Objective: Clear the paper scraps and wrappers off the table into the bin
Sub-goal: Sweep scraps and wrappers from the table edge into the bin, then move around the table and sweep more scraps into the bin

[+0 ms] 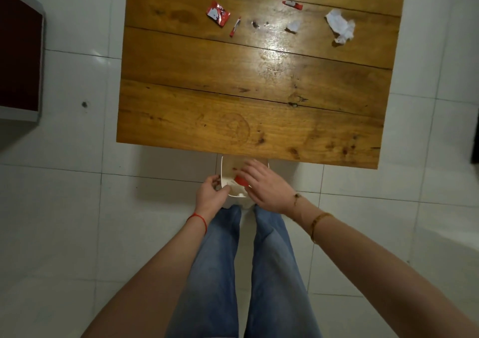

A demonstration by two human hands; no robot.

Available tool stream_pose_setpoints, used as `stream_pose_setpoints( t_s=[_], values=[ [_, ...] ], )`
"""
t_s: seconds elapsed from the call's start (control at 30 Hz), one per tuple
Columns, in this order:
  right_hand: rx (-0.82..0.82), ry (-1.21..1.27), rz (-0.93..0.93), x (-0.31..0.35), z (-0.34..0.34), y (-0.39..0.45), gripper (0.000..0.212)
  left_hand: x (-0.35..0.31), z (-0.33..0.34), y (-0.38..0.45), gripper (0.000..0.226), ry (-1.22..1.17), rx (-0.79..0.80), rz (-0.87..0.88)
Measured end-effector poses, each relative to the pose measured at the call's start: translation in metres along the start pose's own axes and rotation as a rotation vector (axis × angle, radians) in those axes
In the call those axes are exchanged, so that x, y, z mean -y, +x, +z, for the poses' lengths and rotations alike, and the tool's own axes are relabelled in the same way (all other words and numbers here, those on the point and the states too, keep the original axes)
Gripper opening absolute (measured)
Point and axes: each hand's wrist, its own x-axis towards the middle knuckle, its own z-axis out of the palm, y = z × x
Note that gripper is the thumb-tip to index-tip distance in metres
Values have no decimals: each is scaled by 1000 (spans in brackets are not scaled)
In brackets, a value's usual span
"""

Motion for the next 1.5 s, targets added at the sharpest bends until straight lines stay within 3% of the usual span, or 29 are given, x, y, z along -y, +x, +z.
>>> stream_pose_setpoints(
  t_s=[0.2,0.5,0.8,0.97,1.13,1.5],
  values=[
    [-169,116,297,22,2,-41,43,4,-3,-28,46,44,31,11],
    [-496,373,684,63,-28,-132,42,-25,2,-110,45,182,97,187],
    [-816,465,836,69,-65,-248,38,-81,53,-195,42,312,165,378],
    [-851,462,883,31,-86,-324,39,-114,116,-233,43,397,221,426],
    [-859,431,910,-20,-104,-412,40,-140,197,-270,29,368,292,423],
    [-867,384,890,-130,-151,-531,40,-207,341,-328,41,229,339,370]
  ],
)
